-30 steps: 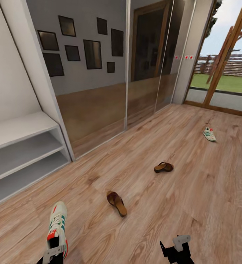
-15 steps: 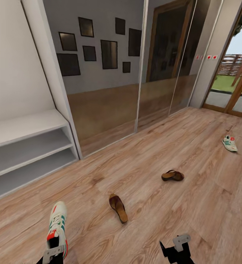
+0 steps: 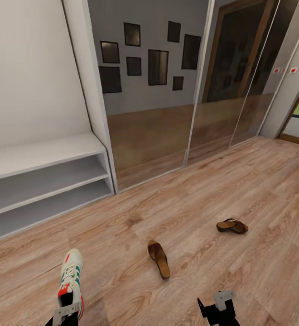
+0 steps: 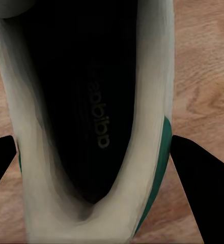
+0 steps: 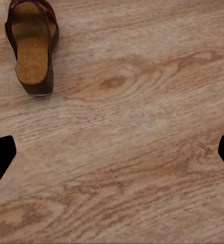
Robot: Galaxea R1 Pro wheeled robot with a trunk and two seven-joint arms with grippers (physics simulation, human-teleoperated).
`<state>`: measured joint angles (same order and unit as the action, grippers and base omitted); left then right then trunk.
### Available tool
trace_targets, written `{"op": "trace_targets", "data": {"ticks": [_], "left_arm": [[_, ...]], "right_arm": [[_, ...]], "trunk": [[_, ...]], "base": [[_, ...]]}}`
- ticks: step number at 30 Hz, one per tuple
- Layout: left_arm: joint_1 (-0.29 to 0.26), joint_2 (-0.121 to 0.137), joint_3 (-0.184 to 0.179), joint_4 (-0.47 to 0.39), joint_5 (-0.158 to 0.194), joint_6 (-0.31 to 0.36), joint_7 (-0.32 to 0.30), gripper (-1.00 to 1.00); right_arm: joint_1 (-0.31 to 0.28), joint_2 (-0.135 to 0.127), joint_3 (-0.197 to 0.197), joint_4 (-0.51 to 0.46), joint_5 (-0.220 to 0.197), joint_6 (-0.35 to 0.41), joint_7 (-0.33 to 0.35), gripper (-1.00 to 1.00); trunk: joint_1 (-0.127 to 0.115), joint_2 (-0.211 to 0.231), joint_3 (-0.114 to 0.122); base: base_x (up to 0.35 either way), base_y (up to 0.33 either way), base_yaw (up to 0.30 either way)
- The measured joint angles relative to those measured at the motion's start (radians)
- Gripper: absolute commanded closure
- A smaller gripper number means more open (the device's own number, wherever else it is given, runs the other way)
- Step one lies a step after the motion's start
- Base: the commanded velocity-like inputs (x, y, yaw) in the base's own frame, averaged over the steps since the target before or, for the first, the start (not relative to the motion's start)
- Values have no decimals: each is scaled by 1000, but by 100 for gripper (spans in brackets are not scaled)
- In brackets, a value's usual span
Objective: Pick up the two gym shoes and the two sandals from the corridor floor and place them onto the hallstand (shoe rack) in the corridor, making sure they are on the rack and not on the floor. Arrange them so the two gym shoes are next to each other and the two sandals are next to each other.
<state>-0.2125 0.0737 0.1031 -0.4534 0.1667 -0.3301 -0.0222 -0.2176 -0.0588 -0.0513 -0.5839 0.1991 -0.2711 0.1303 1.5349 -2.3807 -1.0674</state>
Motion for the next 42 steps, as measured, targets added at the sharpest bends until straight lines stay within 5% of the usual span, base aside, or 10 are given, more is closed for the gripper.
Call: {"op": "trace_targets", "data": {"ticks": [42], "left_arm": [[0,1,0,-2,1,-1,0,100]], "right_arm": [[0,0,1,1,0,2,-1,-100]], "trunk": [[0,0,0]], "base": [[61,-19,18]]}}
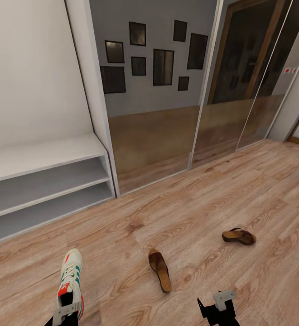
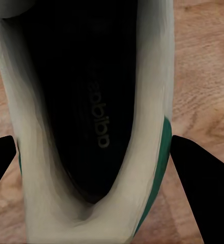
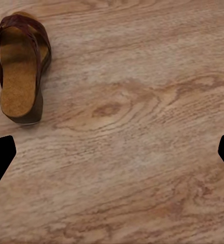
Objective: Pick up the two gym shoes and the two sandals from the corridor floor and place them onto the hallstand (shoe rack) in the corridor, making sure they are on the rack and not on the floor. Arrange them so the two gym shoes are next to each other and the two sandals are next to each other.
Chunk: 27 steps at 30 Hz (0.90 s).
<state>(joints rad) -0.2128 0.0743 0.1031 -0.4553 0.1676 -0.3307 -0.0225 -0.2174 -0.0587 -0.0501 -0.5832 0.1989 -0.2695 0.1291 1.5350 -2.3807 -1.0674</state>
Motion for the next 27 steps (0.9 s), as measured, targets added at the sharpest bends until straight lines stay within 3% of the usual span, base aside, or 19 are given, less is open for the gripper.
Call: {"op": "trace_targets", "data": {"ticks": [5,8,9,10,12,13,14,15,18,20,21,27], "left_arm": [[1,1,0,-24,-2,-1,-1,100],[1,6,-1,-87,-3,-1,-13,100],[1,23,-7,-138,-10,12,-129,100],[0,26,-2,-258,-4,17,-150,100],[-2,31,-1,-339,-4,42,-193,100],[-11,34,-1,-429,-6,172,-221,100],[-14,35,0,-460,-3,205,-224,100],[-15,35,0,-472,-5,217,-225,100],[-11,36,-1,-610,-5,298,-229,100],[-8,36,-1,-667,-8,340,-232,100],[-5,26,-14,-747,-10,396,-236,100],[-8,22,-13,-762,-10,408,-237,100]], "right_arm": [[0,1,0,-1,0,0,0,-100],[0,2,0,-6,-1,0,0,-100],[-1,34,4,-18,1,4,0,-100],[-1,44,4,-23,1,6,-1,-100],[-5,77,5,-50,5,27,0,-100],[-48,117,6,-127,5,203,-3,-100],[-110,123,6,-148,3,267,-4,-100],[-109,124,6,-154,3,295,-5,-100],[-196,128,6,-181,0,440,-3,-100],[-210,128,6,-185,-1,456,0,-100],[-222,128,6,-192,-1,472,-1,-100],[-224,128,8,-185,2,475,-4,-100]], "trunk": [[0,0,-2],[0,0,-4],[0,0,-5],[0,0,-4],[0,0,-5],[0,0,-5],[0,0,-4],[0,0,-5],[0,0,-4],[0,0,-4],[0,0,-4],[0,0,-5]], "base": [[4,0,99],[1,0,72],[0,0,10],[0,0,6],[0,0,2],[0,0,0],[0,0,0],[0,0,0],[0,0,0],[0,0,0],[0,0,0],[57,0,0]]}}
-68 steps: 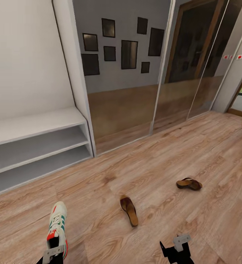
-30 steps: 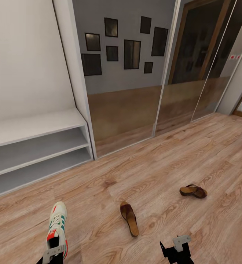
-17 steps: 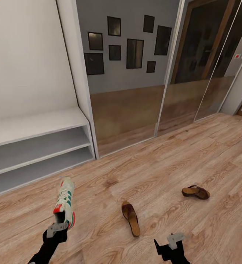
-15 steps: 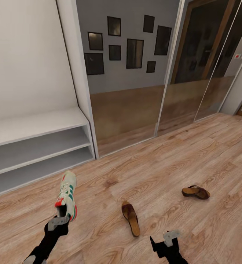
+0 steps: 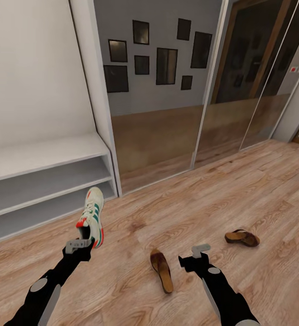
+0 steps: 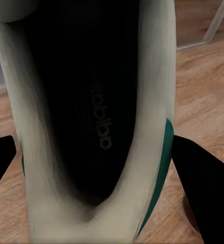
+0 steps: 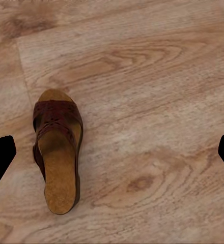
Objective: Pick up the two gym shoes and the two sandals from the corridor floor and place them onto the hallstand (shoe rack) in the corridor, making sure they are on the rack and not on the floor. Arrange them so the two gym shoes are next to each other and the two sandals are next to each other.
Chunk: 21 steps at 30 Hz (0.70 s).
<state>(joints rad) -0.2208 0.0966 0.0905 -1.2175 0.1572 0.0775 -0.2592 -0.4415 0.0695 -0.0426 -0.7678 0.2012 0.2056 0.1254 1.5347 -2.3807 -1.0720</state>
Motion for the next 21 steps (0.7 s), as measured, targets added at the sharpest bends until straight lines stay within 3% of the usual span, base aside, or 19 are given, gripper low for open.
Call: {"op": "trace_targets", "data": {"ticks": [9,21], "left_arm": [[-1,0,-3,-1,0,0,0,100],[-5,1,-3,-15,0,1,-3,100]], "right_arm": [[0,-3,-2,3,0,0,3,-100],[0,-2,-2,46,1,-1,0,-100]], "trunk": [[0,0,0],[0,0,-8]], "base": [[233,0,0],[27,0,101]]}}
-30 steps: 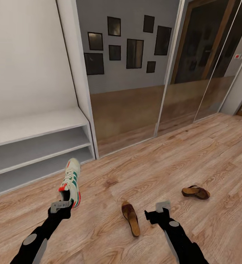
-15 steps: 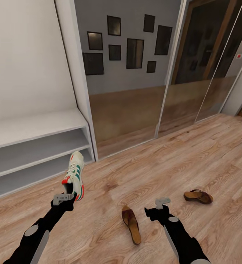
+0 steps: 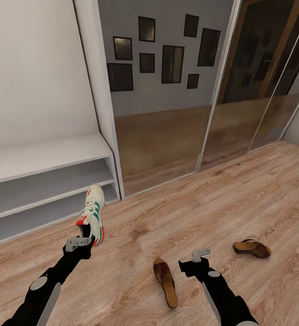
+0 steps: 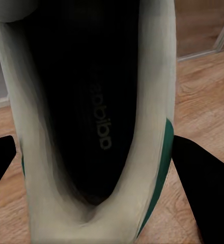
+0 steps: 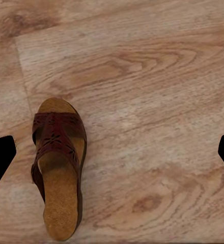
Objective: Pick up the two gym shoes and the two sandals from the corridor floor and place them onto the hallstand (shoe rack) in the corridor, making sure they are on the rack and not on the floor. Arrange them so the two gym shoes are next to each other and the two sandals are next to each other.
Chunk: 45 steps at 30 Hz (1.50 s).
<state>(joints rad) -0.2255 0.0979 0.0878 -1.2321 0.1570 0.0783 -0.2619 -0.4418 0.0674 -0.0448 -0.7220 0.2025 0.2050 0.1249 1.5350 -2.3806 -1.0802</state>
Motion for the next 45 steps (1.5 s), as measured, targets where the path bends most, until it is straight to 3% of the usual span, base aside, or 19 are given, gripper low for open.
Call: {"op": "trace_targets", "data": {"ticks": [4,10,13,25,27,31,45], "left_arm": [[-2,1,-2,-28,4,10,-8,100],[-4,-2,1,-30,8,15,-92,100],[-4,-2,2,-30,5,16,-111,100],[-4,-2,1,-30,-3,24,-120,100],[-4,0,1,-35,-4,60,-123,100],[-4,-1,1,-38,-3,99,-126,100],[-4,-3,0,-49,-2,109,-129,100]], "right_arm": [[0,-1,-1,7,0,-1,1,-100],[0,-1,0,9,0,-1,1,-100],[0,-1,-1,10,0,-1,0,-100],[0,-1,-1,55,-1,-5,-2,-100],[0,-1,-1,59,-1,-6,-2,-100],[0,-1,-1,61,-1,-7,-2,-100],[0,-1,-1,61,-1,-8,-2,-100]], "trunk": [[0,0,-3],[0,0,-4],[11,-21,-14],[57,-105,-69],[65,-119,-78],[67,-120,-100],[73,-123,-174]], "base": [[1,0,48],[0,0,11],[0,0,2],[0,0,0],[0,0,0],[0,0,4],[0,0,130]]}}
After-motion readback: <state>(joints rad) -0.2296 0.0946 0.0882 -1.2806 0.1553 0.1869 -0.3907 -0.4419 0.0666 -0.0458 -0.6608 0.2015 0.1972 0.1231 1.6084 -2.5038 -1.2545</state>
